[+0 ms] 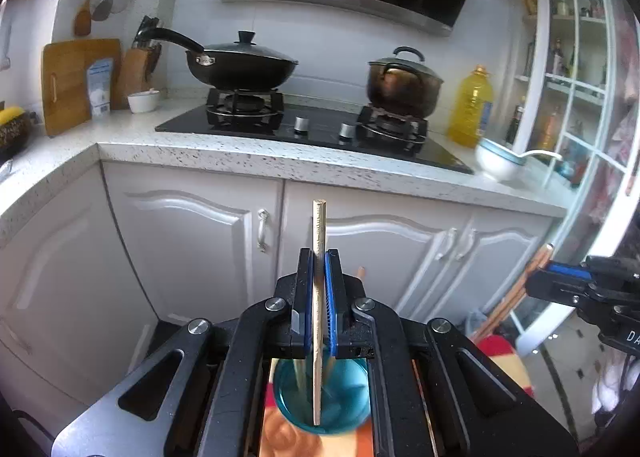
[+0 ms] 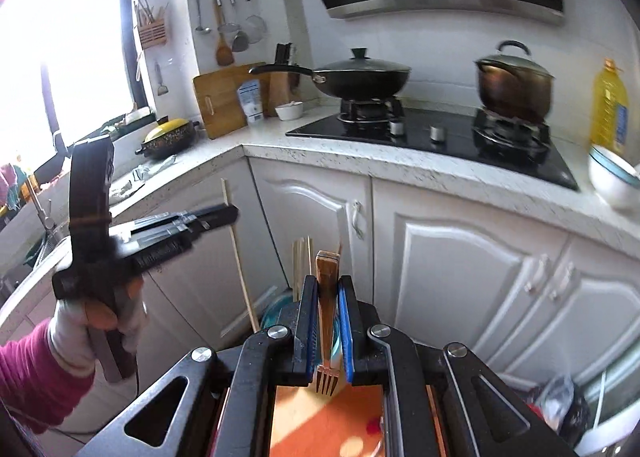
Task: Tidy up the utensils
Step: 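Carry the fork to the holder and drop it with the right tool while the left tool drops its chopstick, then withdraw both open tools from the holder back over the utensils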
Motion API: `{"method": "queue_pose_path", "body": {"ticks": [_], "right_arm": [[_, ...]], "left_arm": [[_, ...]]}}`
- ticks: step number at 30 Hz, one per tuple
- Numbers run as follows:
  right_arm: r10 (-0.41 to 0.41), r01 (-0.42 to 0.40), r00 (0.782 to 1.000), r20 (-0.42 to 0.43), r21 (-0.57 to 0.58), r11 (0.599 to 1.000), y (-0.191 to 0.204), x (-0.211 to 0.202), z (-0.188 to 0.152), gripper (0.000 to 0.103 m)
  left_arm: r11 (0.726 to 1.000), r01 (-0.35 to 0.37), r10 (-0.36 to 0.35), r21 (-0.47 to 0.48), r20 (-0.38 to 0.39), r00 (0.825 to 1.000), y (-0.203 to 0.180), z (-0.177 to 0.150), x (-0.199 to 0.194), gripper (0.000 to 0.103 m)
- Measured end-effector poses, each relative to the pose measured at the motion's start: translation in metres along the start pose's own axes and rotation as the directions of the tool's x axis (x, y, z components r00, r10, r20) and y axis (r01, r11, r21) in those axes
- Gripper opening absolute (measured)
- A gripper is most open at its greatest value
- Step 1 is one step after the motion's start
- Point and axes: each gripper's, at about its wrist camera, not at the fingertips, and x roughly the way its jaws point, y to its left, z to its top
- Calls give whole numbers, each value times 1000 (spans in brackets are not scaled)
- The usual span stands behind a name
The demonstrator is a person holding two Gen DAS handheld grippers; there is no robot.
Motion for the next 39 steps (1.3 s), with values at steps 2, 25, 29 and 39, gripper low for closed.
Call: {"method": "queue_pose_path", "body": {"ticks": [2, 25, 29, 39], "right_arm": [[3, -3, 1000, -6, -6, 1000, 1, 19, 9, 9], [111, -93, 962, -249, 80, 992, -19, 169, -33, 11], [100, -74, 968, -231, 117, 990, -30, 159, -37, 34], [80, -41, 968, -237, 163, 986, -36, 117, -67, 36]], "left_arm": [[1000, -18, 18, 2, 8, 1000, 2, 0, 12, 4], [998, -34, 26, -46, -174, 984, 17, -70, 69, 4], [997, -35, 23, -63, -186, 982, 18, -70, 64, 21], [997, -18, 4, -73, -189, 982, 8, -80, 34, 34]]}}
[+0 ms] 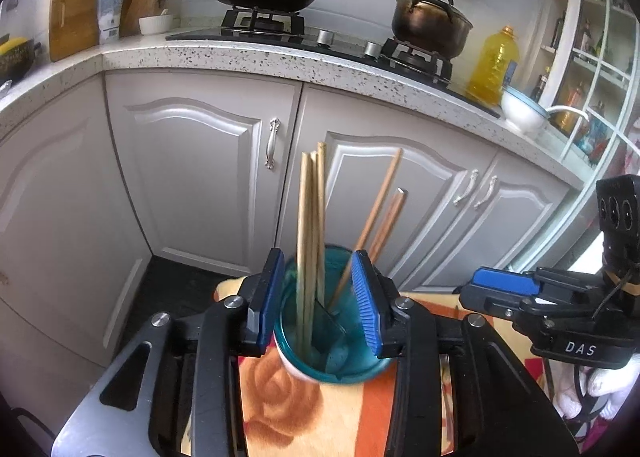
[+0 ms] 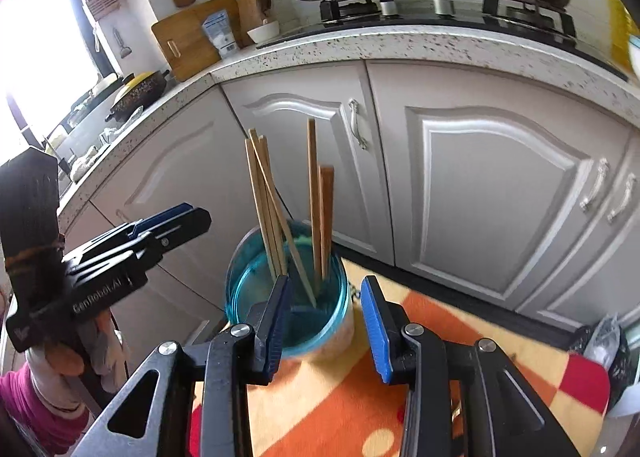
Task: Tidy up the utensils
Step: 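Withdraw both open tools from the holder back over the utensils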
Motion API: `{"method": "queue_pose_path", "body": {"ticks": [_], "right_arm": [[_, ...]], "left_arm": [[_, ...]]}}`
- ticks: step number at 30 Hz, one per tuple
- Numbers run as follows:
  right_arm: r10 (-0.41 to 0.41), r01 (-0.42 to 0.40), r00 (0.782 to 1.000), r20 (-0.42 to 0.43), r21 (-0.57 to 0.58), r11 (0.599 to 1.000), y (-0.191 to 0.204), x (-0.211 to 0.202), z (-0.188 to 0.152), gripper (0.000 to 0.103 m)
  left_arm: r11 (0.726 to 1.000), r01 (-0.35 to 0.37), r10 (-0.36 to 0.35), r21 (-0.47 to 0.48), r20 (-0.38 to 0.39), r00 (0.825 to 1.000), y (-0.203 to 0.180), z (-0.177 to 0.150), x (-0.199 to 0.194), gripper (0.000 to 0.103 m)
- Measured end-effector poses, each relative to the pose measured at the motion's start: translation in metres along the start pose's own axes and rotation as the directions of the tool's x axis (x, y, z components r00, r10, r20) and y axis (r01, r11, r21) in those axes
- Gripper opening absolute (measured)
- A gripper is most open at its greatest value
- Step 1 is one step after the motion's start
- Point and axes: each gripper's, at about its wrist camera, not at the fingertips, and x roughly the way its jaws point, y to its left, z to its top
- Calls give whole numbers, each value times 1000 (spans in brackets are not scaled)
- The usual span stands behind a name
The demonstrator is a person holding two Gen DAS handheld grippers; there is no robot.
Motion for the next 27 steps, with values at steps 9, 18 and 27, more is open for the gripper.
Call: {"method": "queue_pose_path", "body": {"ticks": [9, 18, 27], "right_arm": [[-65, 64, 998, 20, 51, 997, -5, -36, -44, 40], [-163, 161, 986, 19, 98, 982, -22, -77, -86, 42], [-208, 203, 978, 12, 159, 966, -41, -106, -127, 43]], "left_arm": [[999, 21, -20, 39, -16, 1000, -33, -28, -20, 35], [993, 55, -50, 101, -52, 997, -76, -54, -25, 35], [983, 90, -79, 159, -75, 994, -109, -71, -33, 35]]}}
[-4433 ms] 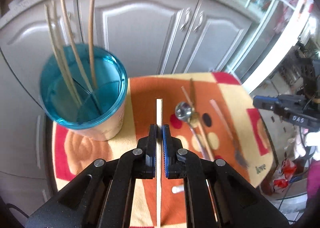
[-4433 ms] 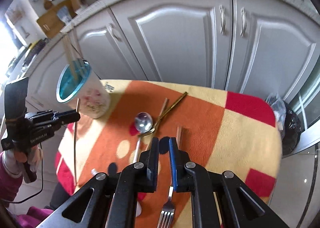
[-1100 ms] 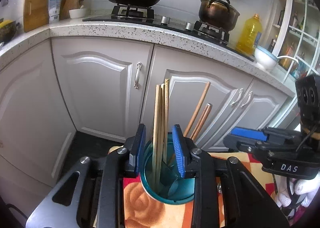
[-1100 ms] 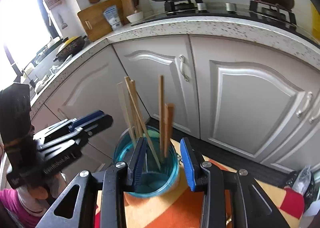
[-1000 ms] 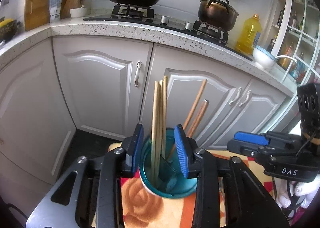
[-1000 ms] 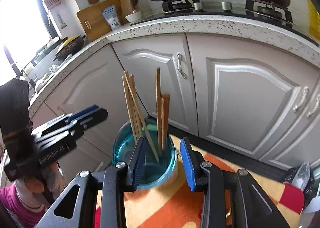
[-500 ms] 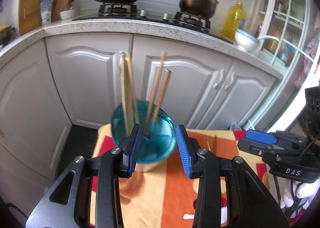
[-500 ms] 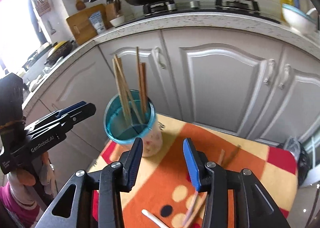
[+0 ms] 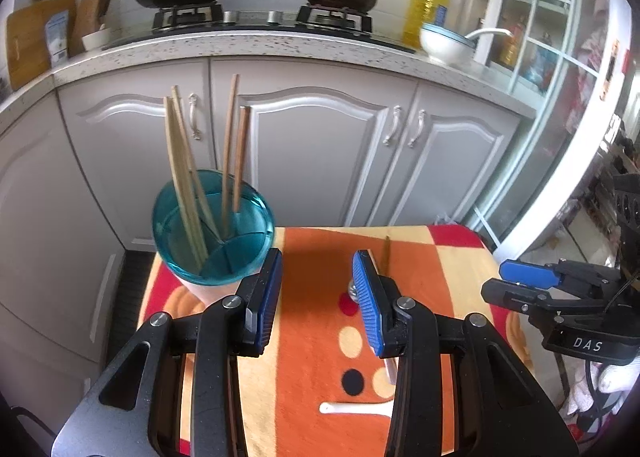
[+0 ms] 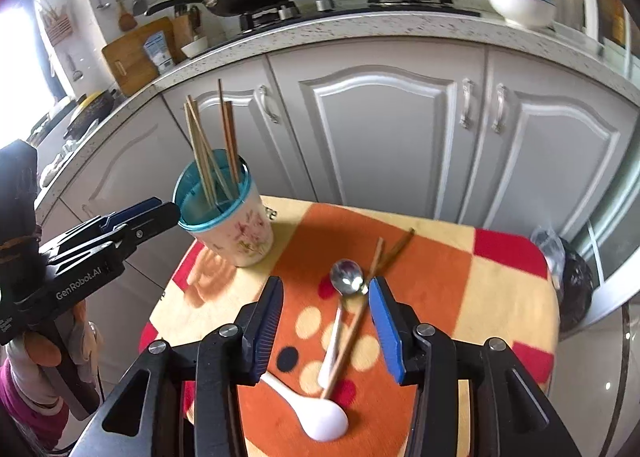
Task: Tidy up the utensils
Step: 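Withdraw both open tools from the holder back over the utensils, then close the left tool on a silver spoon while the right tool grasps a gold fork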
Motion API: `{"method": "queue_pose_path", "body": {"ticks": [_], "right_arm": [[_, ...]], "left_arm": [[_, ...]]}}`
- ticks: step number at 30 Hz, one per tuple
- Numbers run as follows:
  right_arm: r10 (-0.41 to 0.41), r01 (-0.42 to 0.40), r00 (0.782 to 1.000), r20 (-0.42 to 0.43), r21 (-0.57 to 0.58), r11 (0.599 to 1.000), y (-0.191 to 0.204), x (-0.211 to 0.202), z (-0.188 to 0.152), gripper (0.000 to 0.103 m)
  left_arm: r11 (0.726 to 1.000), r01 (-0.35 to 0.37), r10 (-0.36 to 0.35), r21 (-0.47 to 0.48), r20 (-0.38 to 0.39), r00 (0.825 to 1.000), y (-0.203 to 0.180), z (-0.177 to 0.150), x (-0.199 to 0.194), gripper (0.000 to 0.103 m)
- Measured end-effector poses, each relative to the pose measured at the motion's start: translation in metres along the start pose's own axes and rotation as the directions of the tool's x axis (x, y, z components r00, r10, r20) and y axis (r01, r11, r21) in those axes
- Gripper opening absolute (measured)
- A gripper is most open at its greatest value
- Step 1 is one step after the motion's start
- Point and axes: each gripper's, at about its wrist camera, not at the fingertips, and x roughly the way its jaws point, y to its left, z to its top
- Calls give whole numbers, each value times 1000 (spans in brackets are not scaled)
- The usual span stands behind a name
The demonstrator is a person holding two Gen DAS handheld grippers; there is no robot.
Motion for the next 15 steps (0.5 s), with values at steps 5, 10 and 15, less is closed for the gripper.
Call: {"method": "queue_pose_path", "body": {"ticks": [5, 10, 15], "right_arm": [[-17, 18, 1000, -15, 13, 1000, -10, -7, -17, 43], [-27, 27, 999, -26, 35, 999, -19, -7, -28, 44], [-32, 35, 998, -62, 46, 998, -26, 2, -38, 44]], "left_arm": [[1000, 14, -14, 24, -14, 1000, -13, -6, 0, 35], [999, 45, -45, 17, -41, 998, -17, -11, 2, 35], [995, 89, -92, -37, -76, 993, -5, -15, 9, 35]]}}
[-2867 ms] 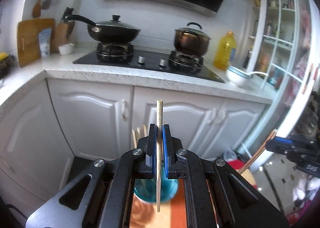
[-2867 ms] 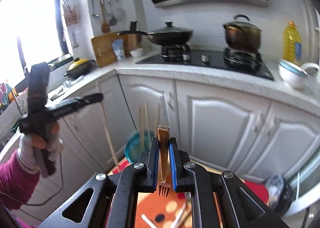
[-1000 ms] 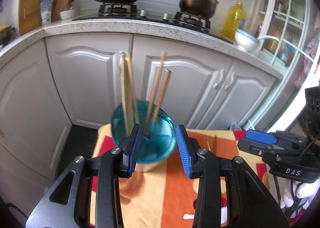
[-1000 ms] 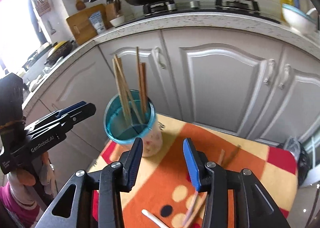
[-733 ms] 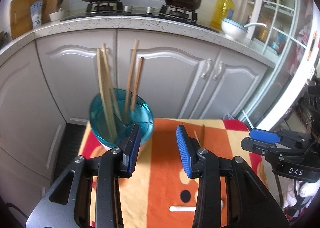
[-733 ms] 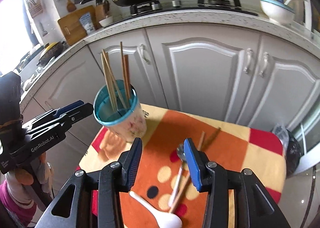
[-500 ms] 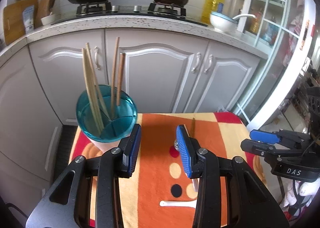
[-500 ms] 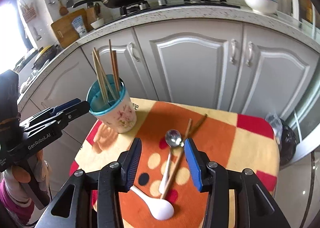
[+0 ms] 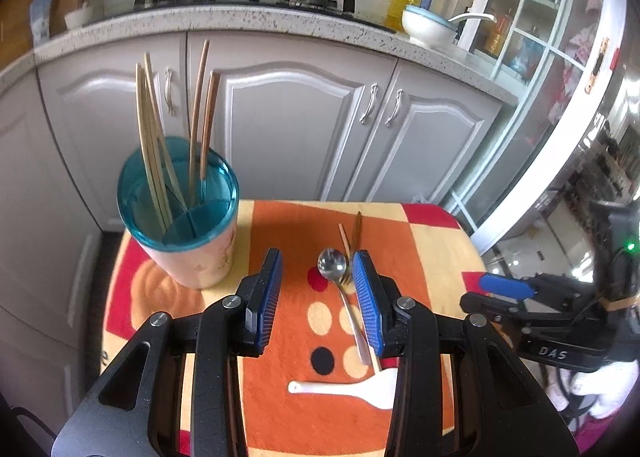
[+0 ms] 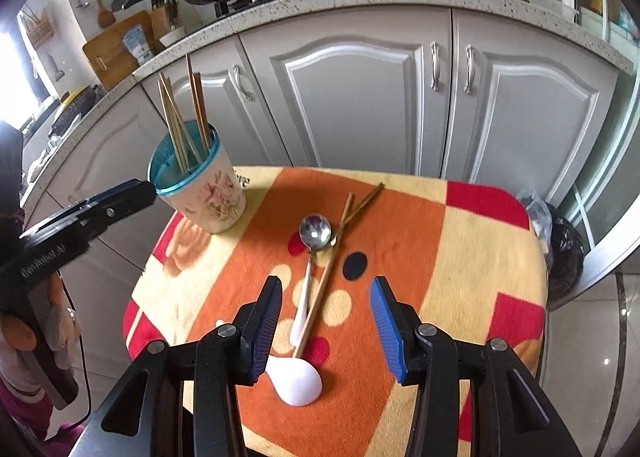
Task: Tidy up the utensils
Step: 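Close the left tool on a silver spoon while the right tool grasps a gold fork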
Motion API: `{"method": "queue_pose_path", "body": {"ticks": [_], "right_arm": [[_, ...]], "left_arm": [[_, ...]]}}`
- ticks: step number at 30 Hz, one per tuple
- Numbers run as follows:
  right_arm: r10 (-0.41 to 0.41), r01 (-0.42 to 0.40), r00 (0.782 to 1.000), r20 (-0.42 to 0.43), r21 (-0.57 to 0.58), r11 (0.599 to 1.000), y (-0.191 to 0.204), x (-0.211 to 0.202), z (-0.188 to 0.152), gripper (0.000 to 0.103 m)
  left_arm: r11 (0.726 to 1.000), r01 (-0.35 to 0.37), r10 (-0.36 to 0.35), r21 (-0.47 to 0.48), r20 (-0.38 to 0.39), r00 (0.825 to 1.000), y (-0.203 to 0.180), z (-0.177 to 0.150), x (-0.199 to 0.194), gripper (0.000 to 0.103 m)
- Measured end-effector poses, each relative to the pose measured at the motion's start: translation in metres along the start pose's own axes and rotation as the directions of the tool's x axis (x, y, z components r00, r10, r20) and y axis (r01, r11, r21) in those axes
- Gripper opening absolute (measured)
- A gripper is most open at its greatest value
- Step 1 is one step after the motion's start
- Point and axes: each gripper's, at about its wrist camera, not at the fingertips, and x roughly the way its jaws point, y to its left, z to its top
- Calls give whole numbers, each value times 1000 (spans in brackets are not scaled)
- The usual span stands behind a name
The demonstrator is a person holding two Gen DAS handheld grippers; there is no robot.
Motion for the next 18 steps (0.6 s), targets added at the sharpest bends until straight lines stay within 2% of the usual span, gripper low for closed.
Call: {"method": "queue_pose_path", "body": {"ticks": [10, 15, 18], "right_arm": [[13, -10, 997, -80, 36, 999, -11, 40, -5, 44], [36, -29, 996, -82, 83, 996, -22, 60, 6, 44], [63, -53, 995, -72, 136, 989, -33, 75, 21, 44]], "left_arm": [[1000, 3, -5, -19, -90, 996, 8, -13, 33, 35], [997, 70, -73, -26, -144, 987, 7, -16, 60, 35], [997, 80, -78, 7, -174, 982, 3, -16, 75, 35]]}}
